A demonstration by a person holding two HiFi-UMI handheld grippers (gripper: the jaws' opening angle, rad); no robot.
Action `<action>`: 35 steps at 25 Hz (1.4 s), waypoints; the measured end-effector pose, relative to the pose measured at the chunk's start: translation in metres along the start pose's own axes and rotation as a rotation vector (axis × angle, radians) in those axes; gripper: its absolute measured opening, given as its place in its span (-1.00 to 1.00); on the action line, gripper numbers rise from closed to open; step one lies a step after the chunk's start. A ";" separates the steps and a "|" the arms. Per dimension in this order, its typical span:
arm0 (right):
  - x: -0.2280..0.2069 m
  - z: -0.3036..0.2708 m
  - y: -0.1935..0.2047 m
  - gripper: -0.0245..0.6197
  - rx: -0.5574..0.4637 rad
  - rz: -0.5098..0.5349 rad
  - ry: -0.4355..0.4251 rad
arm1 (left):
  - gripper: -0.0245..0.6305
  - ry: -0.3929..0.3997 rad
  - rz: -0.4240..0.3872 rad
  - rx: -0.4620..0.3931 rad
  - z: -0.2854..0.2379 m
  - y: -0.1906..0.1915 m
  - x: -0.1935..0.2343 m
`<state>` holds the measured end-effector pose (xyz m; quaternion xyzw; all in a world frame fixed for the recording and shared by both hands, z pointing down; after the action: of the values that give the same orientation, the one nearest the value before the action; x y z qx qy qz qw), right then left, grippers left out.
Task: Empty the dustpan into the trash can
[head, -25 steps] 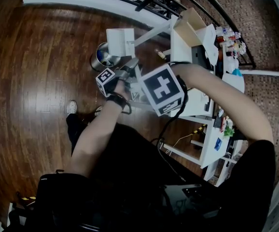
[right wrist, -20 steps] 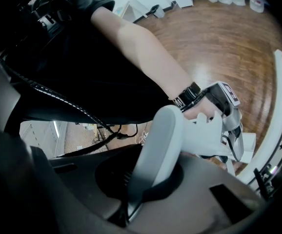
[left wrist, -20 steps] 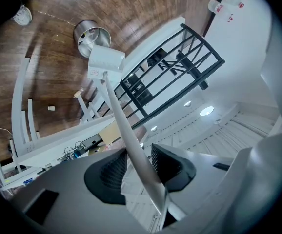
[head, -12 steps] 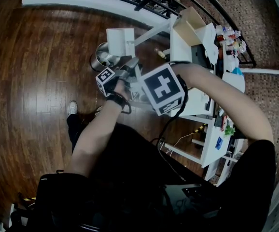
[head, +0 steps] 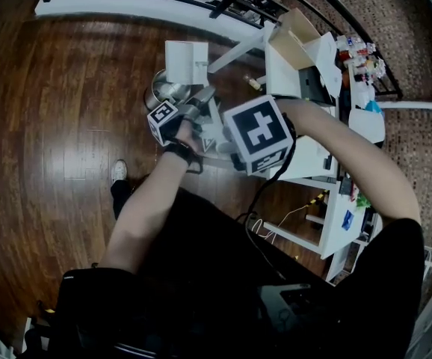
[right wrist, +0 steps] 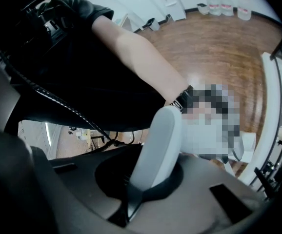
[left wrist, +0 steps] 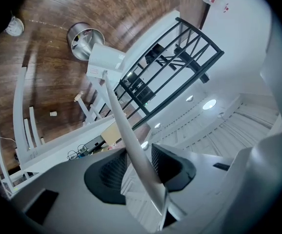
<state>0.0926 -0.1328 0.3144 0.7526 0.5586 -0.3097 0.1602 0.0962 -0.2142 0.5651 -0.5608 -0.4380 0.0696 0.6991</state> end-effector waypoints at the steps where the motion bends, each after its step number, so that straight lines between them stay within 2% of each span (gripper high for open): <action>1: 0.001 0.000 0.002 -0.91 -0.028 -0.008 0.009 | -0.47 -0.006 -0.011 -0.001 -0.001 0.001 -0.003; 5: 0.005 0.002 0.013 -0.91 -0.165 -0.041 0.055 | -0.46 -0.008 -0.046 -0.006 -0.009 0.002 -0.008; 10: 0.013 0.008 0.029 -0.91 -0.351 -0.076 0.123 | -0.42 -0.050 -0.101 0.001 -0.016 0.011 -0.018; 16: 0.022 0.009 0.035 -0.91 -0.597 -0.086 0.213 | -0.40 -0.118 -0.220 0.019 -0.012 0.012 -0.039; 20: 0.028 0.011 0.039 -0.91 -0.774 -0.077 0.263 | -0.39 -0.148 -0.265 0.089 -0.005 0.022 -0.054; 23: 0.029 0.010 0.041 -0.91 -0.859 -0.061 0.299 | -0.39 -0.181 -0.309 0.124 0.002 0.029 -0.066; 35: 0.028 0.007 0.016 -0.91 -1.237 0.017 0.396 | -0.39 -0.185 -0.443 0.045 0.046 0.018 -0.115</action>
<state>0.1109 -0.1214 0.2894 0.5688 0.6466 0.2153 0.4605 0.0018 -0.2424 0.4880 -0.4267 -0.6110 -0.0248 0.6664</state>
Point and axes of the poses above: the fingertips, and each gripper's own axes: z backward along the fingers, x to its left, y out of its underside, the point moved 10 cm from there along z, backward along the fingers, and after that the axes turned 8 degrees about z, right-handed, at the moved point
